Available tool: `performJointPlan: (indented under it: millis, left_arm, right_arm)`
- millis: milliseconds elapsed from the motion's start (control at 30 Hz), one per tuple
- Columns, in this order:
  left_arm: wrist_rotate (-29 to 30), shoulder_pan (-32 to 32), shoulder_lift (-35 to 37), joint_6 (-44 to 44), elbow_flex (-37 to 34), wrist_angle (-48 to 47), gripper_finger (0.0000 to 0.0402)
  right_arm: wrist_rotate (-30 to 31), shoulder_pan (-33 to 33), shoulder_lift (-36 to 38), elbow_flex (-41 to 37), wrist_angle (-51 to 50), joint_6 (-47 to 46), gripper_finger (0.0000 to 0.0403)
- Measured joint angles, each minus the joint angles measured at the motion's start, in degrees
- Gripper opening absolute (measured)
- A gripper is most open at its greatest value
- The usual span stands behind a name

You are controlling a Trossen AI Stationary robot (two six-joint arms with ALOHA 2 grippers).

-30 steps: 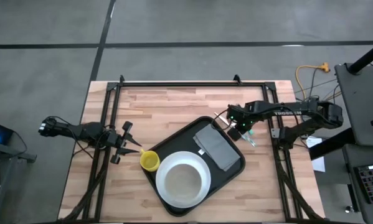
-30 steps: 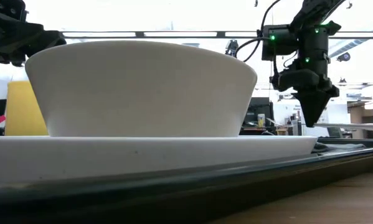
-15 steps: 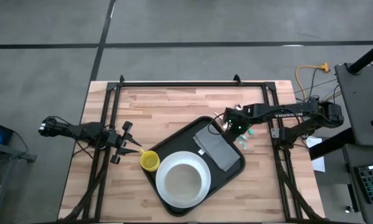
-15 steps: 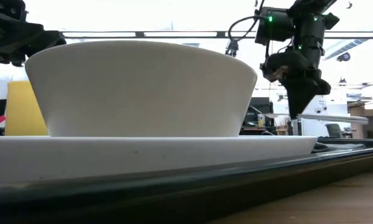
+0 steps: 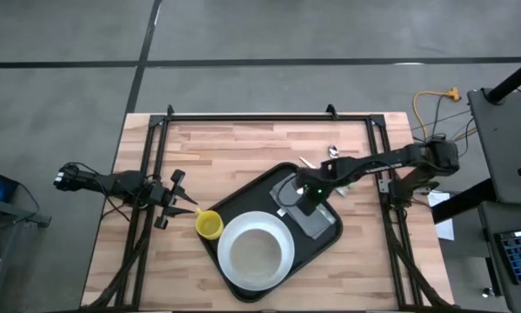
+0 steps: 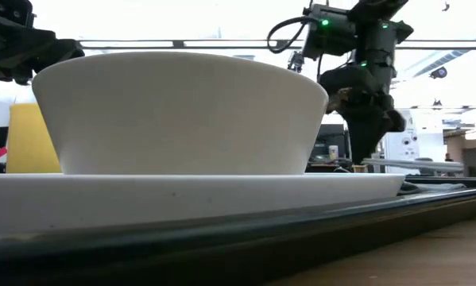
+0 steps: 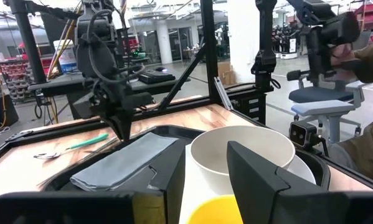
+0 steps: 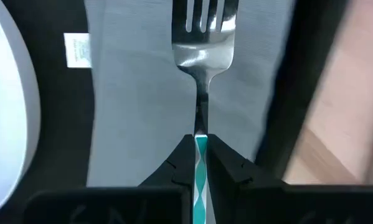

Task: Set up tray
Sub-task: Put the light blue fork on the gray napkin

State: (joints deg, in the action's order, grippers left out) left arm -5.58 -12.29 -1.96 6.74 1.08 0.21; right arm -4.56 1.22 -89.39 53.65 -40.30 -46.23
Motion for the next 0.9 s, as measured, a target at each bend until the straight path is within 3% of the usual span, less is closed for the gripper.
performJointPlan:
  millis: [367, 700, 900]
  left_arm:
    - [0.01, 0.0, -0.01, 0.01, 0.0, -0.01, 0.0104]
    - [0.0, -0.02, -0.02, 0.0, 0.0, -0.01, 0.0104]
    - [0.0, 0.0, -0.01, 0.0, 0.01, -0.01, 0.0104]
  right_arm:
    - [0.14, -1.14, -10.08, 6.21, -2.36, -0.3, 0.0013]
    - [0.63, -2.2, -13.21, 8.46, -2.26, -3.95, 0.0013]
    - [5.32, -2.45, -13.46, 9.0, -3.7, -9.41, 0.0013]
